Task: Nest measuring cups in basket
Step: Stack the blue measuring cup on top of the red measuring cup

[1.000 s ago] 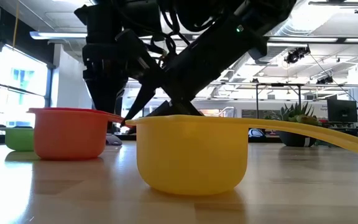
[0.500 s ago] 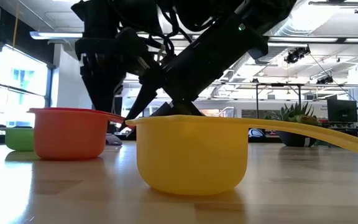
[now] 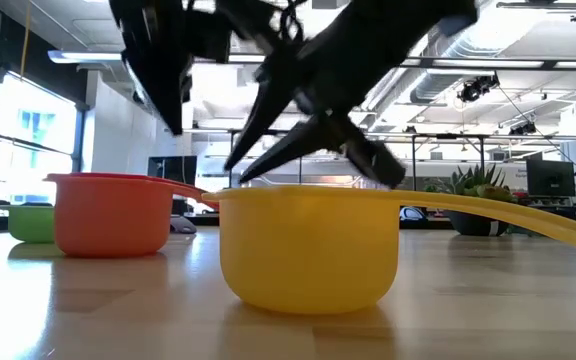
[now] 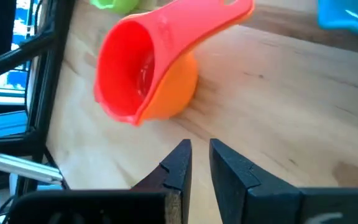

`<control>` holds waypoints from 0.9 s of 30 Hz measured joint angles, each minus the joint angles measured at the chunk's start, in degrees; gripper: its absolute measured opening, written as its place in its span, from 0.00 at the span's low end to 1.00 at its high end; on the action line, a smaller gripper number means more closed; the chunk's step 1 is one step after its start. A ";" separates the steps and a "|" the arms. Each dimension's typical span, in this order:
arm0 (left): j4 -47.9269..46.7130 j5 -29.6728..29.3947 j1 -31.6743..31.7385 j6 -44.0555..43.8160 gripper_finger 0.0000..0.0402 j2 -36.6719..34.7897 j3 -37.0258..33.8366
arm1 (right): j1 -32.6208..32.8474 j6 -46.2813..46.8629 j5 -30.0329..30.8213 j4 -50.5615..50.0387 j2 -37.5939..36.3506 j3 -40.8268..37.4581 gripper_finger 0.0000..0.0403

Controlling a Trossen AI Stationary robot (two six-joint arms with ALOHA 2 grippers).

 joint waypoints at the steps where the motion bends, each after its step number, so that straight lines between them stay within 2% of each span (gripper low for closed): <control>1: -0.07 -0.11 0.00 0.00 0.00 -1.07 -0.01 | 0.34 0.30 0.66 -1.04 -0.69 0.00 0.12; 14: -2.83 -0.48 0.00 0.04 0.00 -11.43 -0.02 | 5.06 6.94 4.04 -23.51 -9.18 0.00 0.12; 27: -5.80 -0.46 0.01 0.11 0.00 -13.36 -0.07 | 12.11 20.46 2.49 -44.80 -15.55 -0.04 0.12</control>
